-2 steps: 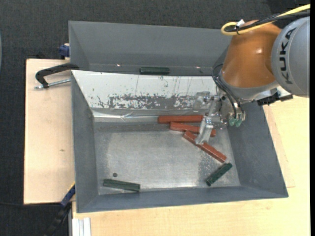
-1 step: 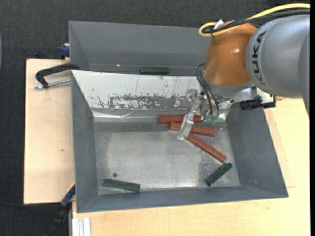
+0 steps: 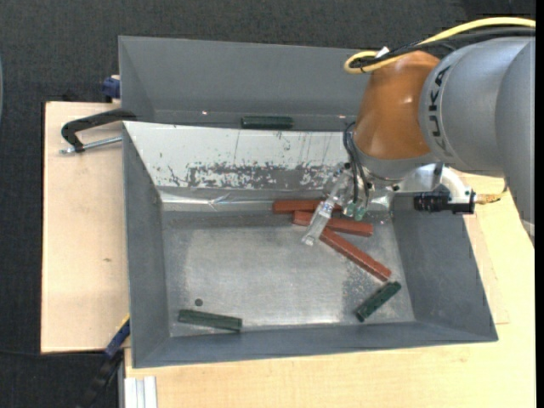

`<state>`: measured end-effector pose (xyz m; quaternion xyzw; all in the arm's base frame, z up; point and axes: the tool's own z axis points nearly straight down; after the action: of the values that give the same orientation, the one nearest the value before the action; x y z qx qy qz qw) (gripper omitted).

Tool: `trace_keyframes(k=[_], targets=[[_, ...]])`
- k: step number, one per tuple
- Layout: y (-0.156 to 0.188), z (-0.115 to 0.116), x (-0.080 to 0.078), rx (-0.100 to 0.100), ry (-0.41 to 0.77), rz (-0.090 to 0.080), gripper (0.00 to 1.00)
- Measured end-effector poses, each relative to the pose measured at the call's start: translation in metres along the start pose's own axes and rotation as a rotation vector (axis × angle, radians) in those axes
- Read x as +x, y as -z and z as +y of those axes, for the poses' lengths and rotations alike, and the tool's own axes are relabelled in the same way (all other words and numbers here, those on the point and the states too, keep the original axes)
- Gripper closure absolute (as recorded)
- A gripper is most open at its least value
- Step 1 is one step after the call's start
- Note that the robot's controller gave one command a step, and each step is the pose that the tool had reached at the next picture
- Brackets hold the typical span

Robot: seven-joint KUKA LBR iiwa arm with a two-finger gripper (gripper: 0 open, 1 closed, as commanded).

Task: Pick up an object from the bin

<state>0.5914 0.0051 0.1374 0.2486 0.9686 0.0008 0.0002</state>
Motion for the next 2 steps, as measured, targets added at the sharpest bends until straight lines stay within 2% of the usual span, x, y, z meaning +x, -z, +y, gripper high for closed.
trace_keyframes(k=[1, 2], targets=[[-0.069, -0.015, -0.016, 0.0, 0.143, -0.002, 0.0], [-0.066, -0.028, -0.005, -0.001, -0.178, -0.003, 1.0]])
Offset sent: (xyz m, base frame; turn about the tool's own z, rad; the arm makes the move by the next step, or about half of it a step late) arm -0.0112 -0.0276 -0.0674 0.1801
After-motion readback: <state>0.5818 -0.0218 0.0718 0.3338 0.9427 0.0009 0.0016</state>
